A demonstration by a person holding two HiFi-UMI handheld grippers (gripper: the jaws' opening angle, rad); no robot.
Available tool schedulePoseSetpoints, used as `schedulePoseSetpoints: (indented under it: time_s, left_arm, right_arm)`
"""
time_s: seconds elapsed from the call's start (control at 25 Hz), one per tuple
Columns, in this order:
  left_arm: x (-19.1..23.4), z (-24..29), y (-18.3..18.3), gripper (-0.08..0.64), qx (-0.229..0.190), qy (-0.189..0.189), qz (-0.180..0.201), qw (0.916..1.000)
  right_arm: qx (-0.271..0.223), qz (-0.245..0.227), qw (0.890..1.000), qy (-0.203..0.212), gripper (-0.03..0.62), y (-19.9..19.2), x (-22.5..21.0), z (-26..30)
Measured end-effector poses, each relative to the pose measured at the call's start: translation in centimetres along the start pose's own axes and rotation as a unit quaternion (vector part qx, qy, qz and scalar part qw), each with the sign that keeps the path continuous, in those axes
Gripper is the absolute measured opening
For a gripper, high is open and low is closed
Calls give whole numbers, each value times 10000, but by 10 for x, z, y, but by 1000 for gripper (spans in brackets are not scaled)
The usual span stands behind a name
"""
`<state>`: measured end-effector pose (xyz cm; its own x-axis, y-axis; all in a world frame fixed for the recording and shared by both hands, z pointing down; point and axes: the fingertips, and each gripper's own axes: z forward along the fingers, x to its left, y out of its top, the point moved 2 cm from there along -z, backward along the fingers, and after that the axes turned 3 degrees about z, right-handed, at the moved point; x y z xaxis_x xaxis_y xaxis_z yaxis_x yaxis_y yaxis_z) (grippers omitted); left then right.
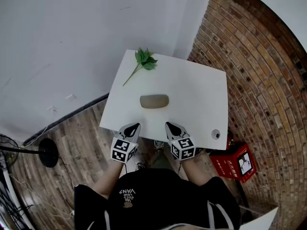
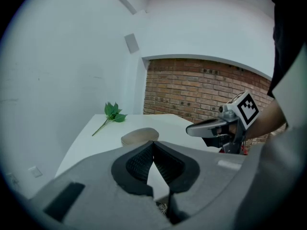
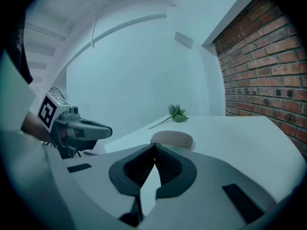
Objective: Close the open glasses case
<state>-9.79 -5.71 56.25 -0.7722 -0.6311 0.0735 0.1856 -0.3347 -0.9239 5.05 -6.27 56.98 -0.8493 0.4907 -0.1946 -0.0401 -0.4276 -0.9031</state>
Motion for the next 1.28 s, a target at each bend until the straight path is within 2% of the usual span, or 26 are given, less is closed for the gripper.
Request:
schedulePoseSetpoints:
  time_s: [0.68,1.28]
  left_arm:
    - [-33,-72,-34,3,-167,71,57,9998]
    - [-36,-84,-45,3,-295,126,5,9995]
  right_arm:
    - [-5,36,10000,4,0,-36,58,-48]
    - [94,-89,9999,-14,-2,-39,67,-51]
